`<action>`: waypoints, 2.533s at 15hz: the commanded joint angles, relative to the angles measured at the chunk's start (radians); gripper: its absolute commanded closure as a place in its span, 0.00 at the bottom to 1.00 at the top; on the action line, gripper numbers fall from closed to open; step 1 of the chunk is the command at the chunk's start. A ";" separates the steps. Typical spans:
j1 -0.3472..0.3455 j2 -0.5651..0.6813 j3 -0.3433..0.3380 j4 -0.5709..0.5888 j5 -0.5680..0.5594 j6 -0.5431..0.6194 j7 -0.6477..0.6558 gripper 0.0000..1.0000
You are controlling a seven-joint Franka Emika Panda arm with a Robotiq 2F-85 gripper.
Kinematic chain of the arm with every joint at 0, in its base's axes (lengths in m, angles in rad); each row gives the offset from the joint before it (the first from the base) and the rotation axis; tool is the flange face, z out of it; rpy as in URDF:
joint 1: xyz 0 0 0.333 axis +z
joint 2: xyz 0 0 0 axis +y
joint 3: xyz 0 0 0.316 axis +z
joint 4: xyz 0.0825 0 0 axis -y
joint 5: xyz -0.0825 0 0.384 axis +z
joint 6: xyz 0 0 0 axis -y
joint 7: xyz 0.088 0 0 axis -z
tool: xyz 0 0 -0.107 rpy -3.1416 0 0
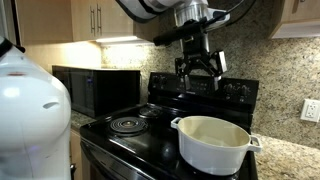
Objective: Switch on the stove
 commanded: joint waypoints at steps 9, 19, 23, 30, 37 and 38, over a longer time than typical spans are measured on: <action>0.073 0.309 -0.022 0.113 0.026 0.460 -0.120 0.00; 0.054 0.417 -0.033 0.148 0.023 0.698 -0.090 0.00; 0.094 0.556 -0.092 0.184 0.110 0.975 -0.141 0.00; 0.384 0.730 -0.272 0.240 0.293 1.213 -0.170 0.00; 0.318 0.834 -0.271 0.358 0.089 1.329 0.029 0.00; 0.285 0.830 -0.256 0.360 0.038 1.318 0.063 0.00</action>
